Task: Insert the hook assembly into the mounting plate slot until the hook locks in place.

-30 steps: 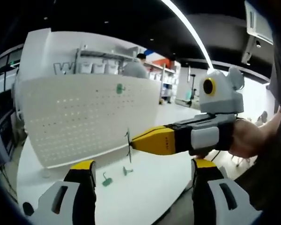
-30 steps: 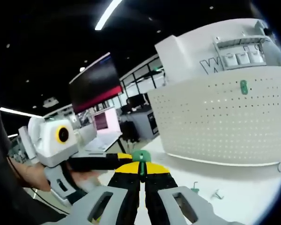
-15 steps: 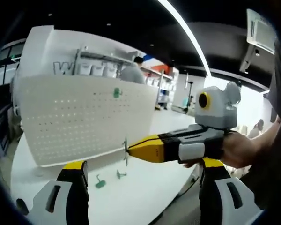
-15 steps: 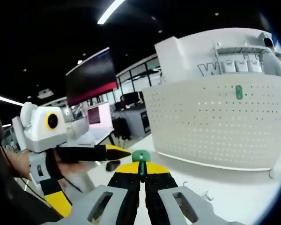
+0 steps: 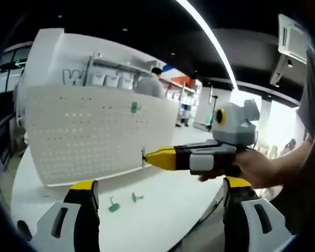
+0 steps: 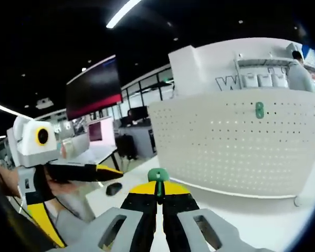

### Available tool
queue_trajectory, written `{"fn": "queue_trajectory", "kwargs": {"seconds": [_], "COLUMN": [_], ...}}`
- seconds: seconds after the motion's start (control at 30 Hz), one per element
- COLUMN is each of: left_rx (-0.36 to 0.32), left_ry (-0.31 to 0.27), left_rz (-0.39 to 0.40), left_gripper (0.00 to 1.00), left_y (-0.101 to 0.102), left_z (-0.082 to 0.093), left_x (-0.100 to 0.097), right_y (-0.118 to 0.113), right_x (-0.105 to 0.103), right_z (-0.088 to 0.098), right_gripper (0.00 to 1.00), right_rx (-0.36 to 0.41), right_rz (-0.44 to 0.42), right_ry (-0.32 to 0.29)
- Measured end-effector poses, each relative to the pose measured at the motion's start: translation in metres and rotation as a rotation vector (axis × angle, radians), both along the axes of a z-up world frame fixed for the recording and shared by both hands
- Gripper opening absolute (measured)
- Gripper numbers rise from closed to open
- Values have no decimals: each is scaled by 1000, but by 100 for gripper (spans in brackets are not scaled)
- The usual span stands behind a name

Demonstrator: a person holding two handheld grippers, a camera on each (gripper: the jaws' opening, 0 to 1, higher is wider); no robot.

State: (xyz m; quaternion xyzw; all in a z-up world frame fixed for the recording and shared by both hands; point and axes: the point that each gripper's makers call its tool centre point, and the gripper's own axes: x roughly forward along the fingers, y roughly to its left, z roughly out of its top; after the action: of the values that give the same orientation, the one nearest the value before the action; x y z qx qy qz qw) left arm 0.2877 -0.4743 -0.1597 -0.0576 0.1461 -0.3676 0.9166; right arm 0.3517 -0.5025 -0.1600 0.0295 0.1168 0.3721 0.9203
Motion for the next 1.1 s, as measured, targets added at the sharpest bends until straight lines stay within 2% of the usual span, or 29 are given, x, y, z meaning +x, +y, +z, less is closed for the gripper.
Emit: {"fn": "queue_trajectory", "kwargs": {"seconds": [0.1,0.27,0.37,0.47,0.73,0.8,0.87,0.9,0.93,1.0,1.1], "left_rx": [-1,26,12,10,39,36,39,39,39,38,41], "left_ry": [-4,-18,-29,-38,-20,-15,-8,-7,-6,-1,3], "left_rz": [13,28,39,50,63,65,67,68,68,71,73], "left_gripper": [100,100,100,100,100,100,100,100,100,100,100], "left_y": [4,9,13,18,29,30,32,33,33,35,37], "left_z": [-1,-3,3,6,-5,-6,-8,-9,-9,-10,-11], "left_x": [1,4,8,11,15,15,16,16,17,18,19], "right_y": [-9,-25,-34,-39,-61,-67,-73,-79,-82,-88,-99], "right_x": [12,35,51,61,93,99,104,108,110,115,122], "right_z": [-3,2,5,7,12,15,15,17,17,18,18], "right_gripper": [0,0,0,0,0,0,0,0,0,0,0], "right_rx": [-2,-21,-40,-32,-30,4,-33,-75,-80,-41,-59], "right_rz": [-36,-112,-163,-188,-277,-302,-320,-338,-346,-373,-407], "right_ry": [-3,-51,-80,-83,-102,-95,-109,-136,-140,-120,-129]}}
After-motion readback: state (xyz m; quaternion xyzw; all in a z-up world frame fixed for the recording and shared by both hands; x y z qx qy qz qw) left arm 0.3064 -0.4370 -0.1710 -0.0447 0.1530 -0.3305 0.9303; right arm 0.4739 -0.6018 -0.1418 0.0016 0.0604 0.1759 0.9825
